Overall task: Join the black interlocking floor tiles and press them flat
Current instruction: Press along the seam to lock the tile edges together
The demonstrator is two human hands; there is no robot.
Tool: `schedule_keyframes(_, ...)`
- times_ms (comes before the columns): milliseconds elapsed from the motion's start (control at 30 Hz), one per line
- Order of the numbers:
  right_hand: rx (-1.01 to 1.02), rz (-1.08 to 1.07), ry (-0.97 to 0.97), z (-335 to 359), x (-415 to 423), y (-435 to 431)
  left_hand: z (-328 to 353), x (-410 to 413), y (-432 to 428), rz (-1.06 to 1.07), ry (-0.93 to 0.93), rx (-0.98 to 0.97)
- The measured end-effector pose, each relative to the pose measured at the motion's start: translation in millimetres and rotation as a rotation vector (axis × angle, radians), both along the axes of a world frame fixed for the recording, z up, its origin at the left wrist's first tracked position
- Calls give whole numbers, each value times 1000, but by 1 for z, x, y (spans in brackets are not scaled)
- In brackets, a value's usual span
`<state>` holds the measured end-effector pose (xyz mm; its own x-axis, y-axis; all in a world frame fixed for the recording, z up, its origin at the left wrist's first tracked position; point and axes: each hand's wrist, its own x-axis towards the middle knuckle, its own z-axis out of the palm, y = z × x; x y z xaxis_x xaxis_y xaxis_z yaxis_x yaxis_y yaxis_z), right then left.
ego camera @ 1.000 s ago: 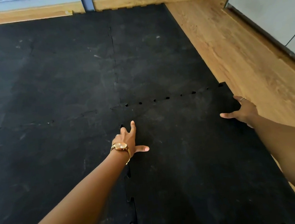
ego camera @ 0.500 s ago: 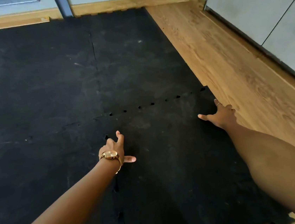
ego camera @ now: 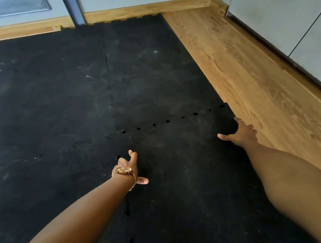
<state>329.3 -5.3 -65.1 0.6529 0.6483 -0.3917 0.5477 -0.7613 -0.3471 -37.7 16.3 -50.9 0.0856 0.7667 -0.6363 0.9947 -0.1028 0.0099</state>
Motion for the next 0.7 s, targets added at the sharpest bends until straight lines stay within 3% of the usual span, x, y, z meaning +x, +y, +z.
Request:
schedule_keyframes(333, -15, -12, 3, -6, -2, 1, 3, 13, -2, 71, 101, -17)
schedule_keyframes(533, -51, -15, -42, -7, -5, 3, 4, 22, -10, 89, 165, 73)
schedule_keyframes(700, -29, -41, -52, -7, -9, 2, -2, 27, -21, 295, 148, 77)
